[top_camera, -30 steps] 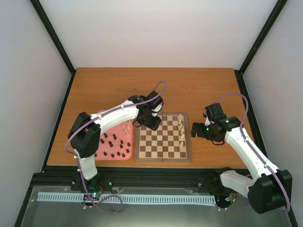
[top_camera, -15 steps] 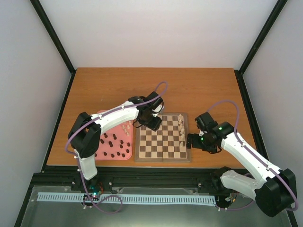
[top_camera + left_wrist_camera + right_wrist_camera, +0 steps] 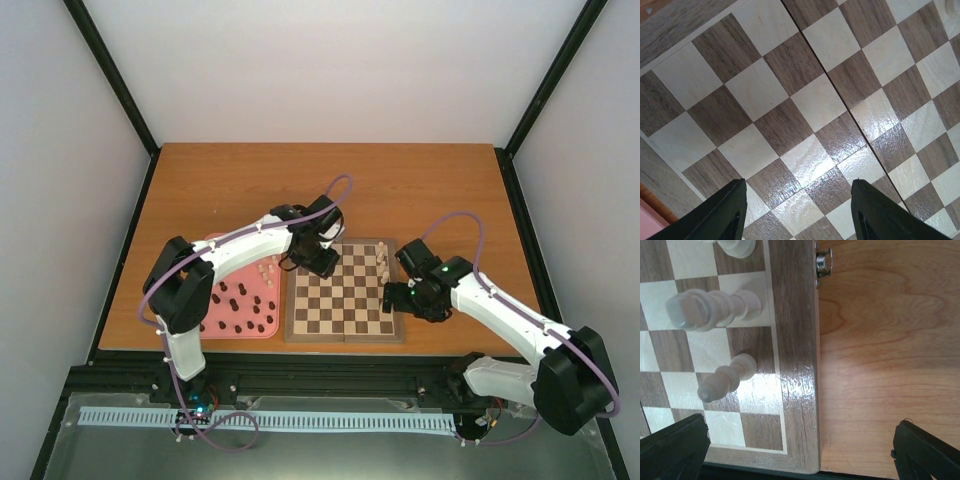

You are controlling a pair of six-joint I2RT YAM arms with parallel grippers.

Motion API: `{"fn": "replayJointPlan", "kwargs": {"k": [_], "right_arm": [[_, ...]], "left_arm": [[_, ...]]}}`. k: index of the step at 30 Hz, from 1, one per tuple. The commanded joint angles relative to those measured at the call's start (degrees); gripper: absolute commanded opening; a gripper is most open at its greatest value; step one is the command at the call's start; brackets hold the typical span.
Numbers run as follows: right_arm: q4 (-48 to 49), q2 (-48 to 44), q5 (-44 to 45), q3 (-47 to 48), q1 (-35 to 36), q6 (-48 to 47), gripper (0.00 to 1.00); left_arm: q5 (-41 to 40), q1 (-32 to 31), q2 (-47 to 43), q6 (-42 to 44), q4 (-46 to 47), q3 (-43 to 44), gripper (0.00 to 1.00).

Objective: Set up the chess pieces on the board
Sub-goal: Adjust the chess piece in the storage box.

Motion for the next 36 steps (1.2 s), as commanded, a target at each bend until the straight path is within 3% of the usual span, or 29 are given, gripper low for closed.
{"fn": "replayJointPlan", "kwargs": {"k": [1, 13, 36], "right_arm": [[2.82, 1.18, 2.16, -0.87, 0.55, 1.73, 1.00], [3.75, 3.98, 0.45, -1.45, 1.22, 0.27, 1.00], [3.09, 5.83, 5.09, -0.16, 1.43, 1.47, 1.00]], "left_arm": [[0.13, 1.04, -0.54, 1.51, 0.45, -0.17, 0.59], [0.20, 1.91, -0.96, 1.53, 1.01, -1.55, 0.59], [0.36, 1.99, -1.43, 1.26, 1.43, -2.49, 0.59]]}}
